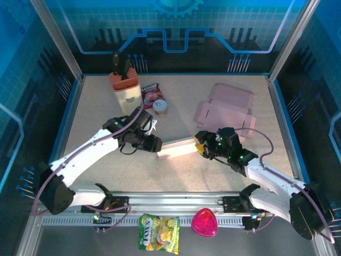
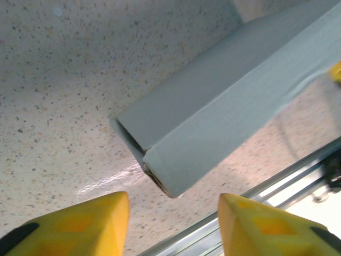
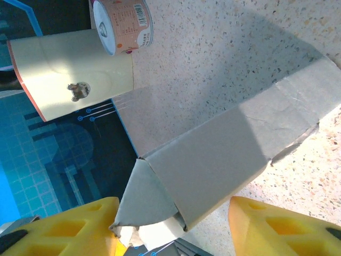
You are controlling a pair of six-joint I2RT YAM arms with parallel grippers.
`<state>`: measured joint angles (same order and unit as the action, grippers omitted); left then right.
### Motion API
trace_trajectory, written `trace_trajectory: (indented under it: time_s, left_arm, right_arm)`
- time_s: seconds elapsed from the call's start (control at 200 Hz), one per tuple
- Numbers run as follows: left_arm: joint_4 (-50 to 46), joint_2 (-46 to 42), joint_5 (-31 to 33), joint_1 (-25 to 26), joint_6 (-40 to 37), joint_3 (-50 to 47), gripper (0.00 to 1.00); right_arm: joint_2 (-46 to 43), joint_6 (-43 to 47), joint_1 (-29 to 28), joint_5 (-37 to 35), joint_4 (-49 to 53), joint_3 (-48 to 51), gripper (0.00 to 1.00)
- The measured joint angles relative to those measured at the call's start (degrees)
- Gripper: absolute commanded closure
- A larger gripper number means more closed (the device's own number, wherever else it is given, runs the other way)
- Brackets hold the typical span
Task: Fold the paper box
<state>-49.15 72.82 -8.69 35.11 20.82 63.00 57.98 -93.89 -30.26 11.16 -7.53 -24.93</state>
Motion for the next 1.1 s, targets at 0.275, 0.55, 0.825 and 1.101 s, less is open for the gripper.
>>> trace_trajectory:
  time_s: [0.275, 0.55, 0.825, 1.101]
  left_arm:
    - [8.59, -6.84, 0.13, -0.28, 7.89, -5.09, 0.47]
    - [15.13, -6.34, 0.96, -1.16, 14.69, -12.74, 0.47]
    - [21.22, -10.43, 1.57, -2.12, 19.26, -16.44, 0.46]
    - [25.07, -13.29, 1.51, -4.04, 23.17, -20.11, 0.52]
  right_arm:
    - [1.38, -0.20, 0.04, 0.04, -2.01, 0.22, 0.48]
    - [1.68, -0.20, 0.07, 0.07, -2.45, 0.22, 0.50]
    - [2.56, -0.20, 0.07, 0.37, -3.54, 0.24, 0.51]
    - [2.80, -0.20, 0.07, 0.76, -3.93, 0.24, 0.52]
